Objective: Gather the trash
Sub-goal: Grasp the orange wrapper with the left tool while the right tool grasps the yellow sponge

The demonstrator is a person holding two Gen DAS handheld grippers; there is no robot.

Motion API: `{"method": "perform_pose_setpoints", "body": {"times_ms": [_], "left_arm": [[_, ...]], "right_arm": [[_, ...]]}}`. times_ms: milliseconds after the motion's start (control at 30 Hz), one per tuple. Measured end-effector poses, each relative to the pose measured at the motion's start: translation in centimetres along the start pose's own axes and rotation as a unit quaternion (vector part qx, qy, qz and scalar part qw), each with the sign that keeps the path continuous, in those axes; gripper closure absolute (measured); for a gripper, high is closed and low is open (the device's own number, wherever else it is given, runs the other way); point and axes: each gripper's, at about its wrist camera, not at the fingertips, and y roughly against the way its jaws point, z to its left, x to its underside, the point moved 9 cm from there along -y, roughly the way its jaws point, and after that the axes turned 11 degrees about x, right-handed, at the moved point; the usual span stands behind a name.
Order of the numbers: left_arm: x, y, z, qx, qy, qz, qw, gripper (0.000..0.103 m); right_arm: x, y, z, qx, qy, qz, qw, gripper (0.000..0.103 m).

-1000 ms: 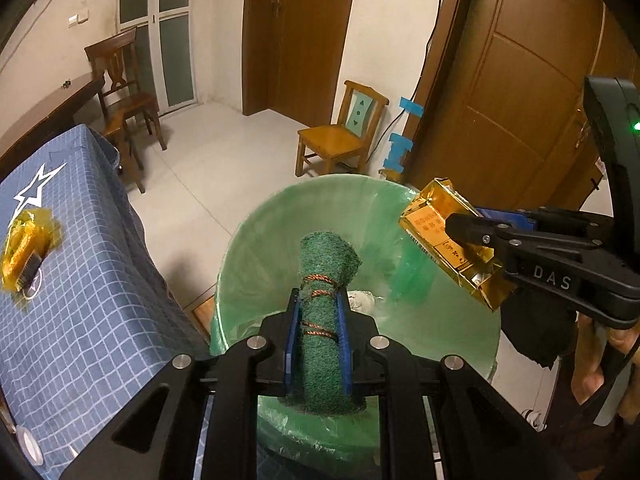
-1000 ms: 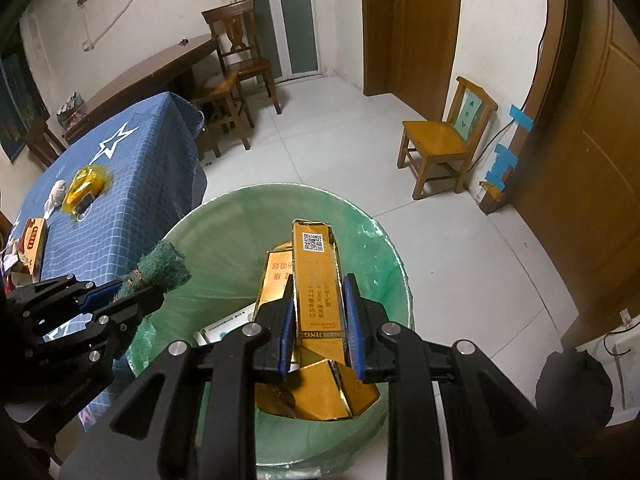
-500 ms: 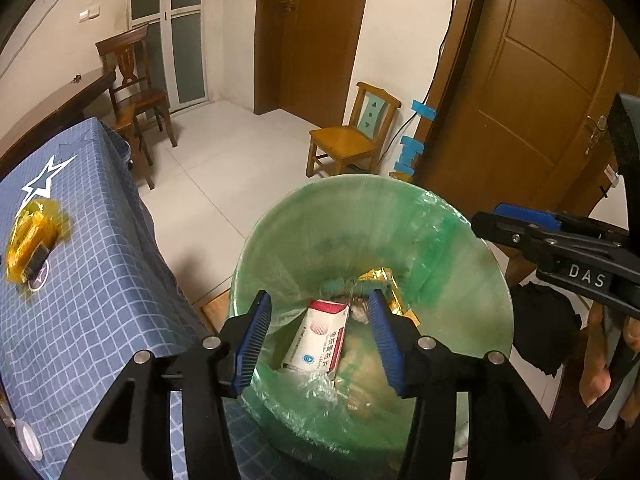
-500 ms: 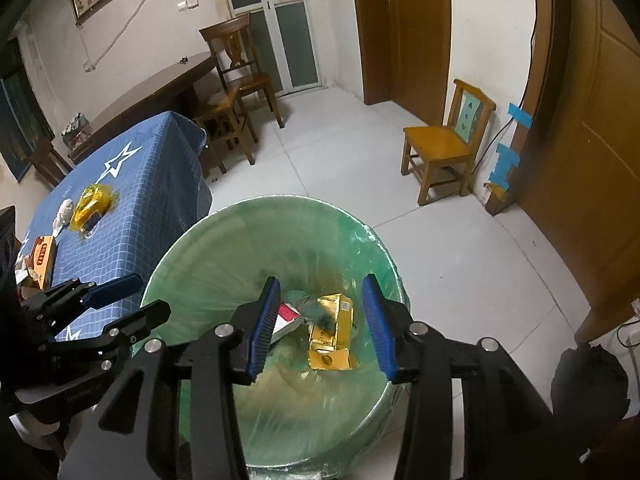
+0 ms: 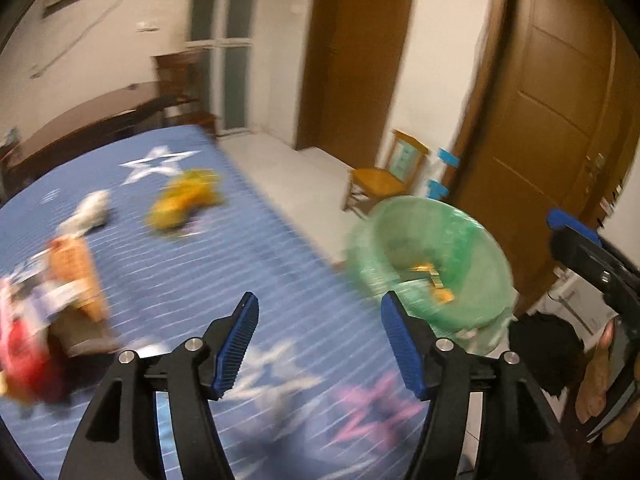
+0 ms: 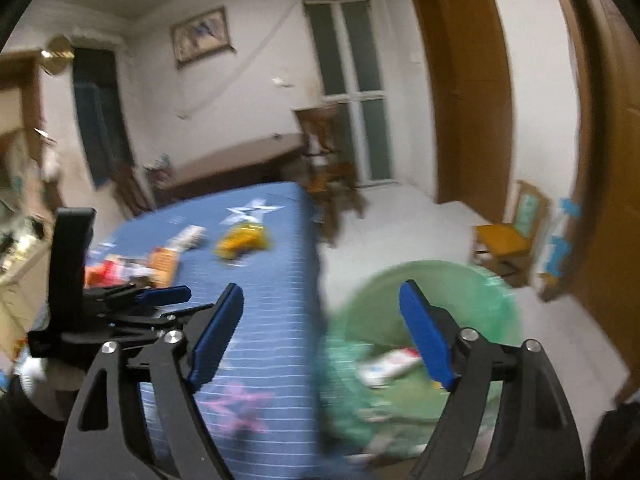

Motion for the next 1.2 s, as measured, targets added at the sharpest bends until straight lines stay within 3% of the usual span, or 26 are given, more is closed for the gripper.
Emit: {"method": "perform_pose_setpoints", "body": {"times_ms": [100,300,433,533,667,833,1033,1067,1167,1200], "left_arm": [[1.8,5.9,7.0,-0.044,0.033,-0.02,0.9983,0.036],[6.3,18.3,23.2,-0.148,0.088,-0.035,0.9845,0.036],[6.9,23.4,31.5,-0.196,0.054,-0.016,0.9791,0.036],[7.7,24.7,36.6,-0.196,0.042,0.016,0.9795,0.036],[8.1,24.5,39.5,-0.186,0.016,0.043,0.9815,0.036],[8.8,21.5,41.3,-0.171,0.002,0.085,0.9816,0.036],[9.0,19.0,41.7,-0.165,-0.001,0.099,0.9814,0.057],[9.0,18.6,41.9,-0.161,0.002,0.101,0.9818,0.064],[8.9,18.3,42.1,-0.17,0.007,0.092,0.9811,0.067],[8.8,18.2,42.1,-0.167,0.013,0.088,0.9819,0.073]], "right_arm": [[1.0,-0.3,4.6,-0.048,0.009,0.013,0.999,0.024],[3.7,-2.3,12.4,-0.103,0.05,0.056,0.992,0.024],[5.0,-2.9,16.2,-0.123,0.064,0.073,0.988,0.024],[5.8,-3.0,19.2,-0.14,0.079,0.081,0.984,0.024],[7.4,-3.0,24.7,-0.173,0.12,0.094,0.973,0.024],[8.5,-3.2,31.1,-0.22,0.177,0.097,0.954,0.024],[8.8,-4.7,37.0,-0.251,0.246,0.095,0.931,0.025],[8.7,-5.2,38.0,-0.254,0.262,0.094,0.926,0.027],[8.4,-7.0,40.8,-0.256,0.305,0.096,0.912,0.037],[8.5,-7.6,41.7,-0.256,0.321,0.099,0.906,0.042]]}}
